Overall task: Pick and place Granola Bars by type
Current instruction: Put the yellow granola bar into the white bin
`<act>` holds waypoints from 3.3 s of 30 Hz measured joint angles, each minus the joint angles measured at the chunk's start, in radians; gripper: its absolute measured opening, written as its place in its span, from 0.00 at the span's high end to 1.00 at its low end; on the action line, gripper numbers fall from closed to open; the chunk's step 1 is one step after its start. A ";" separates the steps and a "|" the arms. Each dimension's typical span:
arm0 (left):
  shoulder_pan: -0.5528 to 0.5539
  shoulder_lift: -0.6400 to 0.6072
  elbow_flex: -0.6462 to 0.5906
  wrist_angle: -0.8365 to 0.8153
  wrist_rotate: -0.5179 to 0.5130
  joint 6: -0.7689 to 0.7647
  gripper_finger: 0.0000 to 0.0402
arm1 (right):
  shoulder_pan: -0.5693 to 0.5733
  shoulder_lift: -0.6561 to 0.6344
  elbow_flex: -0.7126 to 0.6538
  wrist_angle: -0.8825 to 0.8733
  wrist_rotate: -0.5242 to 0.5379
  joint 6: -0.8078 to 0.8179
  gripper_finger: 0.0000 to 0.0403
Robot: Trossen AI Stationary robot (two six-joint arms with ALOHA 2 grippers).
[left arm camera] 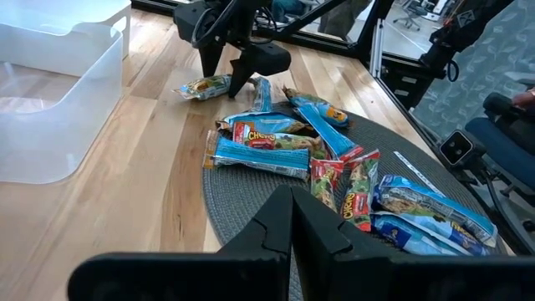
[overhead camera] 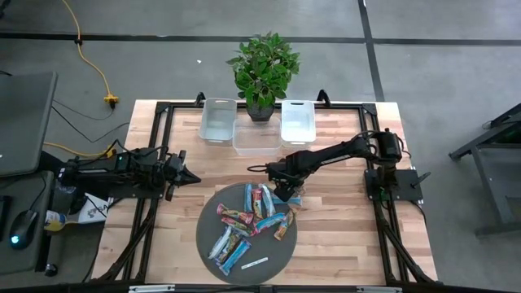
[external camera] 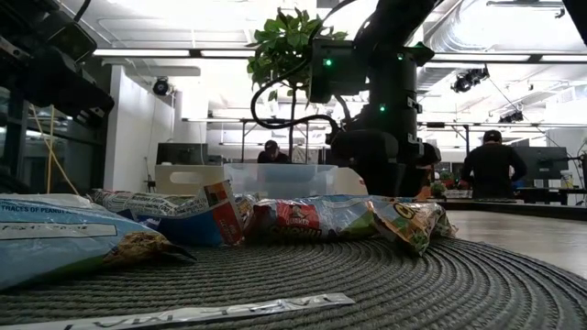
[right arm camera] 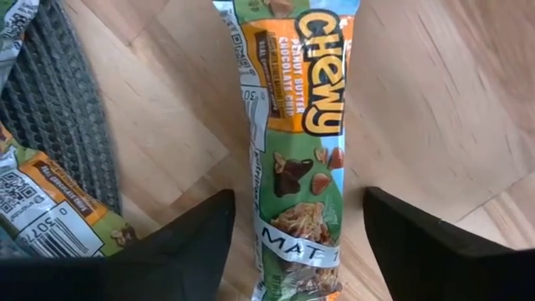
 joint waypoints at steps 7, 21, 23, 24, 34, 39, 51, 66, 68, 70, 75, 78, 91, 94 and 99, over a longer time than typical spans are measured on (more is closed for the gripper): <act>0.000 0.000 0.000 0.000 0.001 0.000 1.00 | 0.000 0.000 -0.001 0.006 -0.009 0.002 0.45; 0.000 0.000 0.000 0.000 0.000 0.000 1.00 | -0.002 0.000 -0.003 0.006 -0.024 0.030 0.54; 0.000 0.000 0.000 0.000 0.000 0.000 1.00 | -0.002 0.000 -0.003 0.006 -0.025 0.030 0.56; 0.000 0.000 0.000 0.000 0.000 0.000 1.00 | -0.002 0.000 -0.003 0.007 -0.025 0.030 0.57; 0.000 0.000 0.000 0.000 0.000 0.000 1.00 | -0.002 0.000 -0.003 0.007 -0.028 0.031 0.67; 0.000 0.000 0.000 0.000 -0.001 0.000 1.00 | -0.002 0.000 -0.003 0.007 -0.029 0.030 0.70; 0.000 0.000 0.000 0.000 -0.005 0.000 1.00 | -0.001 -0.040 -0.005 -0.002 -0.015 0.027 0.81; 0.000 0.000 0.000 0.000 0.001 0.000 1.00 | -0.003 -0.209 -0.005 0.060 -0.060 0.027 0.84; 0.000 0.000 0.000 0.000 0.001 0.000 1.00 | -0.003 -0.237 -0.005 0.081 -0.069 0.027 0.85; 0.000 0.000 0.000 0.000 0.000 0.000 1.00 | -0.003 -0.269 -0.005 0.101 -0.079 0.029 0.86; 0.000 0.000 0.000 0.000 0.000 0.000 1.00 | -0.026 -0.347 -0.004 0.104 -0.061 0.080 0.87; 0.000 0.000 0.000 0.000 0.000 0.000 1.00 | -0.050 -0.396 -0.004 0.103 -0.013 0.120 0.87; 0.000 0.000 0.000 0.000 0.000 0.000 1.00 | -0.273 -0.427 -0.003 0.064 0.262 0.158 0.87; 0.000 0.000 0.000 0.000 0.000 0.000 1.00 | -0.330 -0.421 -0.003 0.064 0.285 0.129 0.87; 0.000 0.000 0.000 0.000 -0.001 0.000 1.00 | -0.416 -0.420 -0.031 0.066 0.305 0.101 0.88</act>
